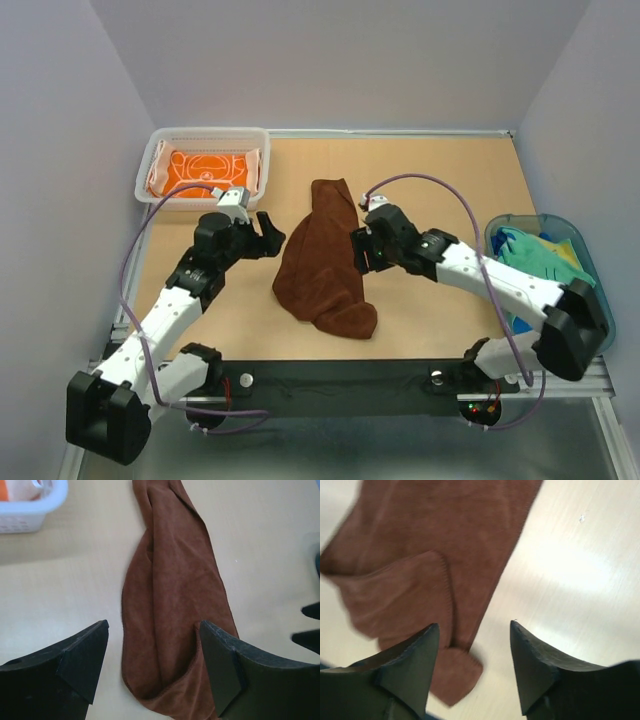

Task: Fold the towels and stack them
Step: Move the towel to the center of the board, then flatten out the crumpled towel

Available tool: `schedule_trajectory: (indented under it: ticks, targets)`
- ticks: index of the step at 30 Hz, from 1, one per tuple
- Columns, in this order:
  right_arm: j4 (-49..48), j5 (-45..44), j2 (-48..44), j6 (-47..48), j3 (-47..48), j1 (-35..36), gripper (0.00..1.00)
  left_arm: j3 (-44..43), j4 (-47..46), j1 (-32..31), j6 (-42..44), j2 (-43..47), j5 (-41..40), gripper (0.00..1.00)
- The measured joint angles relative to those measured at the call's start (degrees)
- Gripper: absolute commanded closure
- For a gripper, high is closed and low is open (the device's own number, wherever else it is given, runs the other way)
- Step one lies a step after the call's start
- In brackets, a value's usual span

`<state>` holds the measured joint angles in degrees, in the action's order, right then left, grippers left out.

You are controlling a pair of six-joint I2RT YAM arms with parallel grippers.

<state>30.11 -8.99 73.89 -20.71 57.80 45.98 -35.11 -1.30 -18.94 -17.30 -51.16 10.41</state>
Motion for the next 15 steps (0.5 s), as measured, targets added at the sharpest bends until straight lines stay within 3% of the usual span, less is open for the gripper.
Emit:
schedule_trajectory:
  ticks: [7, 15]
  targets:
    - [-6.1, -4.3, 16.2, 1.4, 1.8, -2.1, 0.47, 0.2, -0.2, -6.8, -7.9, -10.1, -6.3, 0.21]
    - [-12.3, -5.6, 26.1, 2.4, 6.6, -3.5, 0.47, -2.9, 1.3, -9.3, -11.1, -23.9, -15.9, 0.31]
